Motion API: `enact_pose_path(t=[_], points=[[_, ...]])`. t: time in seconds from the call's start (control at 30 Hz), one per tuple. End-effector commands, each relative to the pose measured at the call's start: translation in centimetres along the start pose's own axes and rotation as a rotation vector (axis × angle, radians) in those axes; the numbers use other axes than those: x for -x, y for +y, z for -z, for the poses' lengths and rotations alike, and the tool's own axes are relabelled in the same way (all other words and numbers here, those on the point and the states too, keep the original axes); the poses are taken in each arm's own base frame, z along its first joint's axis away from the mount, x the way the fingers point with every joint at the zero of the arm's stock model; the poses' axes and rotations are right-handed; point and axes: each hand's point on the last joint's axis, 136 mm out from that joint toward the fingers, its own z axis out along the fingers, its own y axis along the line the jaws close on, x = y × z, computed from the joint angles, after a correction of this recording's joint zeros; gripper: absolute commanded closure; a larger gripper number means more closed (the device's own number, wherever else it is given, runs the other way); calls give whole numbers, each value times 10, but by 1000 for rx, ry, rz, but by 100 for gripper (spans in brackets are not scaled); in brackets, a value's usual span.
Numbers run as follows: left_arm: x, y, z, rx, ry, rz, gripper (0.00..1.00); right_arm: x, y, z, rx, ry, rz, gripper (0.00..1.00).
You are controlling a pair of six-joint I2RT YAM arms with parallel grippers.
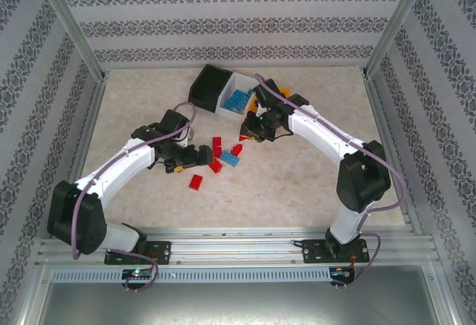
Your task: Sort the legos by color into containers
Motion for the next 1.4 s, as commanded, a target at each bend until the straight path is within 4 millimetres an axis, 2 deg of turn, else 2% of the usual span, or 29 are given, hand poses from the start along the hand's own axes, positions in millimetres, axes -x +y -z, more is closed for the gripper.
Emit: enact_pose_path(t=[0.0,0.2,0.33,0.57,0.8,1.03,1.2,1.37], points=[[25,-24,4,-101,-51,10,0,8,37,32,127,-37,21,82],[36,-33,-4,-165,-37,43,0,23,54,50,200,-67,16,82],[36,-34,-8,-201,-19,72,0,38,67,56,235,-88,24,82],[28,-24,-3,-253,-8,141,0,76,91,53,279,-116,13,82],[24,-10,13,-293,-28,223,0,119,108,25,289,-124,-16,83],[16,-3,27,-263,-27,207,0,163,118,-10,315,-143,-65,83],[9,4,30,-229,-27,199,0,184,115,-25,339,-167,-120,83],[2,9,33,-204,-20,202,0,196,116,-43,377,-170,-141,83]])
